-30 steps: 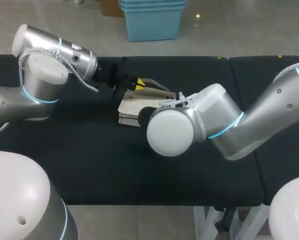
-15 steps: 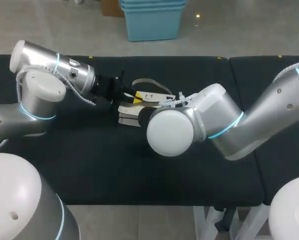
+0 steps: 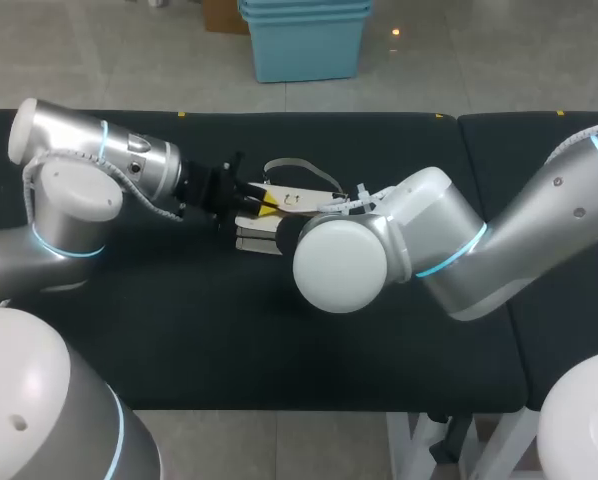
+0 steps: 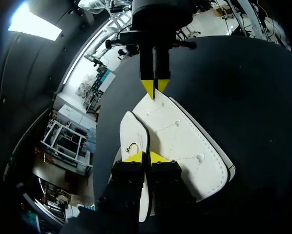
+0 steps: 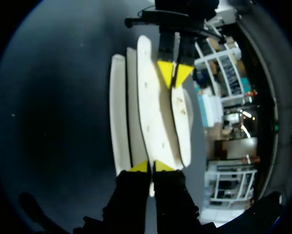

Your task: Pick up the bag, open it, inspect its contents, close it, and place it on the opposite side

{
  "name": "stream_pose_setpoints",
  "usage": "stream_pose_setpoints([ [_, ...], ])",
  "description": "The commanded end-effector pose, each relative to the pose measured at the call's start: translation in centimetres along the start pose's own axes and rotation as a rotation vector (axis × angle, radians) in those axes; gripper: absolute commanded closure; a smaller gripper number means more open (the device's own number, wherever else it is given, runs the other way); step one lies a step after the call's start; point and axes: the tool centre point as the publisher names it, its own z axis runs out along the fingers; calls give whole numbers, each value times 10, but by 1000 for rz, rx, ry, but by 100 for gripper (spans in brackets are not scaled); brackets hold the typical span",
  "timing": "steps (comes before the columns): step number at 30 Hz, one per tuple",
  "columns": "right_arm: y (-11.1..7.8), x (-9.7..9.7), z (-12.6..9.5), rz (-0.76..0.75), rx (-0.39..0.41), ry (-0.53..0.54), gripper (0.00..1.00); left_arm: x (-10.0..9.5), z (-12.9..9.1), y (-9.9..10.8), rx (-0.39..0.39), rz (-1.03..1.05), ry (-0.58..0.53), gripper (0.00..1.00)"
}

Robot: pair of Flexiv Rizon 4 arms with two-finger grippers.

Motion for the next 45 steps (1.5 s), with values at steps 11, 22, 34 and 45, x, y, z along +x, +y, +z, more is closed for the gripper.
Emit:
stream_pose_setpoints([
  [11, 0, 2, 2, 1, 0, -3, 100, 10, 8, -7, 3, 32, -27, 100],
  [22, 0, 2, 2, 1, 0, -3, 100, 1, 12, 6, -39, -5, -77, 100],
  [34, 0, 2, 2, 1, 0, -3, 100, -2, 18, 4, -14, 2, -55, 100],
  [45, 0, 2, 2, 1, 0, -3, 100, 8, 6, 5, 2, 26, -55, 100],
])
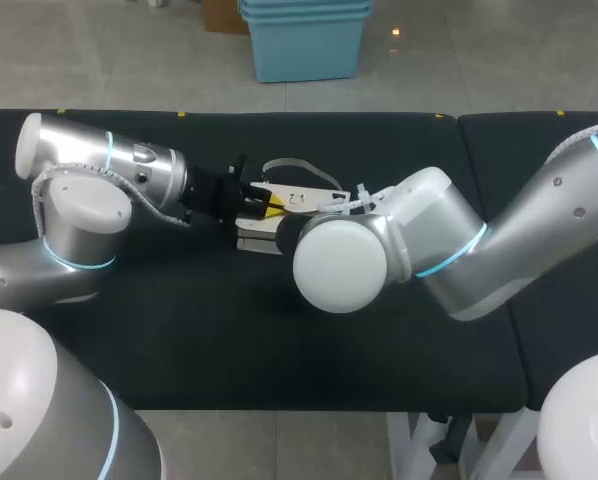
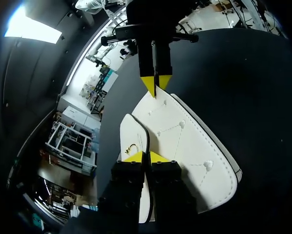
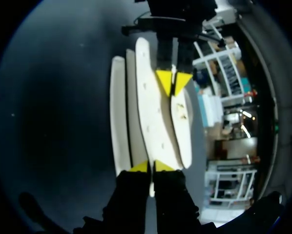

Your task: Pick up the bag, open it, inspect its contents, close it, and place it on the opposite side

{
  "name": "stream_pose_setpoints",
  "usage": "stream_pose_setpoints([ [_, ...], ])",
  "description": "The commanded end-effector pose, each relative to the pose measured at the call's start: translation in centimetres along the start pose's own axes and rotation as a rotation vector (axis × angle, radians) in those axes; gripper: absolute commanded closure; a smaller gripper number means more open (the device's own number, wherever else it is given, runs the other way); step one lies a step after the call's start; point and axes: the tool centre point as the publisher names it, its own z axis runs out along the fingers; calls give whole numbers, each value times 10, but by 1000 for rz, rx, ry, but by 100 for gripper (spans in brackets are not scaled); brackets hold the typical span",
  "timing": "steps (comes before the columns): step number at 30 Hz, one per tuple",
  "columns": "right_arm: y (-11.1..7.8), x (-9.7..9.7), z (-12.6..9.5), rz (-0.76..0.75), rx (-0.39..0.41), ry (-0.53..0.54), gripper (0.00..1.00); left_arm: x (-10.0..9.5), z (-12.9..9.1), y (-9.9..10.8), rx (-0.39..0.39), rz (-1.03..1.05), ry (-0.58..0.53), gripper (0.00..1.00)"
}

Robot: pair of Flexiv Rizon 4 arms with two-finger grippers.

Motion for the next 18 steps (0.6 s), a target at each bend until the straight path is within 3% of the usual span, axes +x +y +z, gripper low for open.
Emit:
stream_pose_setpoints([
  [1, 0, 2, 2, 1, -1, -3, 100, 10, -6, 4, 8, 4, -15, 100],
  [8, 0, 2, 2, 1, -1, -3, 100, 7, -9, 6, 13, 3, -38, 100],
  [18, 0, 2, 2, 1, -1, -3, 100, 0, 11, -5, 7, -9, -12, 100],
])
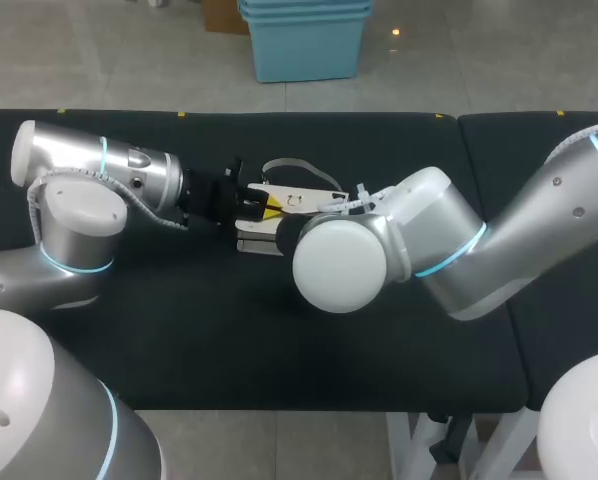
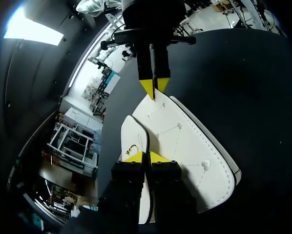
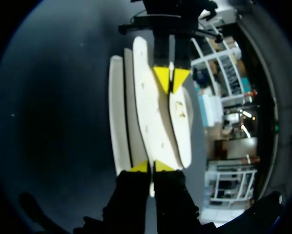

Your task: Pick up the bag, open it, inspect its contents, close it, and place it on the opposite side

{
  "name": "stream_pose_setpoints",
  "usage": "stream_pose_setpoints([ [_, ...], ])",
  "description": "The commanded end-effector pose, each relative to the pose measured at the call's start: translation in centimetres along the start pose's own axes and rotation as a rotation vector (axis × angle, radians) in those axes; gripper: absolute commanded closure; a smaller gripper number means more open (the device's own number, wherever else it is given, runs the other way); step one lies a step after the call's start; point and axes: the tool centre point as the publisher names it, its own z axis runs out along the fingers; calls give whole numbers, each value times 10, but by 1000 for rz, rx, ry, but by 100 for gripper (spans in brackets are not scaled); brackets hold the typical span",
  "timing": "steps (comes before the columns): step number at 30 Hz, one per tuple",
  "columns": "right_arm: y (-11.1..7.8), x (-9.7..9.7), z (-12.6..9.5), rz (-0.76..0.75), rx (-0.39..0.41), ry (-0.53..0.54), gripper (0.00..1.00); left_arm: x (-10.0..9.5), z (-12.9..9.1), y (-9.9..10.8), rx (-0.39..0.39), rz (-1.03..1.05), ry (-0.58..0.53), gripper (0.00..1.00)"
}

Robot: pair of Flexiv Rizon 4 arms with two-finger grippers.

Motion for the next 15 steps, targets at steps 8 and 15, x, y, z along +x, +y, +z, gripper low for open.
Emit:
stream_pose_setpoints([
  [8, 0, 2, 1, 1, -2, -3, 100, -4, 11, 3, -25, -16, 10, 100],
  [15, 0, 2, 1, 1, -2, -3, 100, -3, 8, 10, -50, -30, 1, 100],
])
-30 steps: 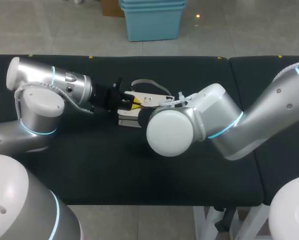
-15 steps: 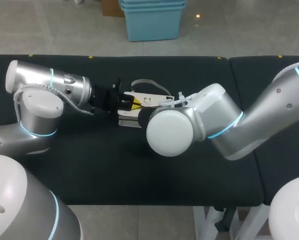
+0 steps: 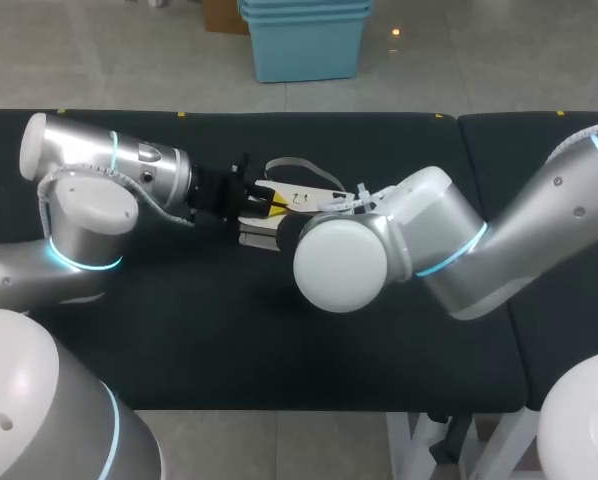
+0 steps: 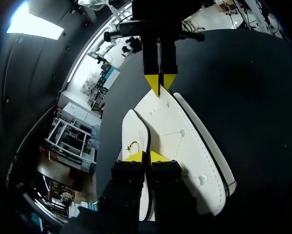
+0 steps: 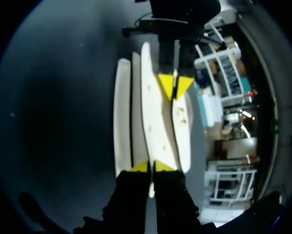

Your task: Pick up the bag, open it, inspect its contents, close it, and place it on the opposite side

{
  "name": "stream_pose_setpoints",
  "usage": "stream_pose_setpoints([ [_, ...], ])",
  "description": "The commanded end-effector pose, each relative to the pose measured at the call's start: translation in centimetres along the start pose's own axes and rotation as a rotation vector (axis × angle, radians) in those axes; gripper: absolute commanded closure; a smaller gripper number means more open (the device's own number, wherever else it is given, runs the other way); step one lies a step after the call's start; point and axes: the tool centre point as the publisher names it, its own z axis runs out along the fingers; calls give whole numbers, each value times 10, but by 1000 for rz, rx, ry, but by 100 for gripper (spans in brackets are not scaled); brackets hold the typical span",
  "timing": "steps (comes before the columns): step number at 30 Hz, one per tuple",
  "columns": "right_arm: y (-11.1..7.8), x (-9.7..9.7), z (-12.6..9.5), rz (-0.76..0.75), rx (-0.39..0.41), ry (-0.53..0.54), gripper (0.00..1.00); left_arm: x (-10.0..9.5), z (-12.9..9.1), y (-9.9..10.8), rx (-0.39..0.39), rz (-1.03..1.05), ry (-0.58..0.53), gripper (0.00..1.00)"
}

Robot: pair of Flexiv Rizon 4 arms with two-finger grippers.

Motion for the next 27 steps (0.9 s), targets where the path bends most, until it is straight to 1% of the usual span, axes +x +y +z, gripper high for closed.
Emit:
stream_pose_setpoints([
  [1, 0, 3, 1, 1, -1, -2, 100, 3, 2, 5, -4, -7, -11, 100],
  [5, 0, 3, 1, 1, -1, -2, 100, 3, 3, -1, 19, 2, -7, 100],
  [6, 0, 3, 1, 1, -1, -2, 100, 2, 2, -2, 22, 3, -10, 95],
  [8, 0, 3, 1, 1, -1, -2, 100, 0, -1, -3, 24, 2, -24, 43],
  [9, 0, 3, 1, 1, -1, -2, 100, -1, -4, -3, 26, -1, -32, 20],
  [10, 0, 3, 1, 1, -1, -2, 100, -2, -6, -3, 27, -4, -40, 5],
  [11, 0, 3, 1, 1, -1, -2, 100, -3, -8, -4, 27, -5, -46, 0],
  [15, 0, 2, 1, 0, -3, -1, 100, -11, -21, -9, 63, -43, -70, 0],
  [17, 1, 1, 0, -3, -5, 2, 100, -14, -25, -11, 61, -49, -81, 0],
  [18, 1, 1, -1, -3, -8, 4, 100, -17, -29, -13, 78, -65, -93, 0],
  [19, 1, 0, -1, -1, -10, 8, 98, -20, -32, -15, 80, -75, -103, 0],
  [20, 1, -1, -2, -1, -14, 14, 77, -22, -34, -16, 87, -74, -106, 0],
  [21, 2, -1, -3, -3, -18, 20, 53, -24, -37, -19, 92, -75, -110, 0],
  [22, 2, -2, -4, -5, -19, 26, 10, -27, -40, -21, 92, -75, -115, 0],
  [23, 3, -3, -4, -8, -20, 33, 0, -29, -42, -23, 100, -73, -117, 0],
  [25, 4, -4, -7, -10, -26, 45, 0, -34, -47, -27, 116, -92, -132, 0],
  [27, 5, -6, -11, -10, -32, 65, 0, -39, -51, -29, 111, -114, -149, 0],
])
